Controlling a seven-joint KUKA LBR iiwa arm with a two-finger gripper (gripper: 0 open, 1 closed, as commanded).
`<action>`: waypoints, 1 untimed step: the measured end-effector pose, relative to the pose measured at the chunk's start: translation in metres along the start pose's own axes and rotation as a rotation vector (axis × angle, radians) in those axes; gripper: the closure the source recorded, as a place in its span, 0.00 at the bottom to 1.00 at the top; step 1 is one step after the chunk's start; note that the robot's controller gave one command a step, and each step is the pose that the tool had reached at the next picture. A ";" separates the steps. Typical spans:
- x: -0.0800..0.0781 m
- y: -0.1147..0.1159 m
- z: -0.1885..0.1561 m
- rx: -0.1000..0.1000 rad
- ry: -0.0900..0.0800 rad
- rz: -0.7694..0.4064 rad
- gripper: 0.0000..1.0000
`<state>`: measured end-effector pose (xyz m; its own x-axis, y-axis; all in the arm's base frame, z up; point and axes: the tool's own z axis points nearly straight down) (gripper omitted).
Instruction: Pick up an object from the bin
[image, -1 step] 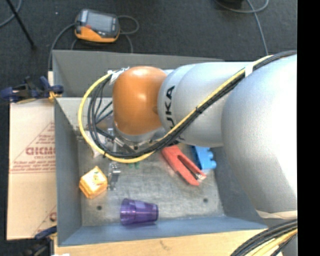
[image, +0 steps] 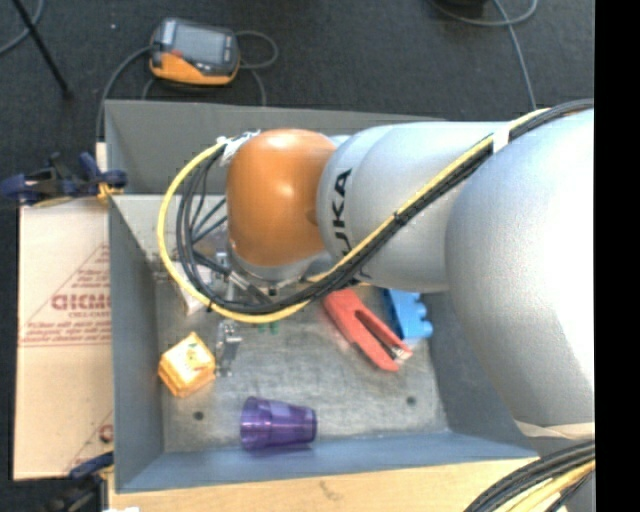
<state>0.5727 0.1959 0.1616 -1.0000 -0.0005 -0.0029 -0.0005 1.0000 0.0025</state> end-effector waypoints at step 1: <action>0.027 0.002 0.039 0.001 -0.006 -0.059 0.00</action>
Offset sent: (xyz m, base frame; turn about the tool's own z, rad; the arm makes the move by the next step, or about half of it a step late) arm -0.0452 0.0126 -0.0916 -0.0789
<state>0.5459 0.1985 0.1222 -0.9982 -0.0599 -0.0090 -0.0599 0.9982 0.0010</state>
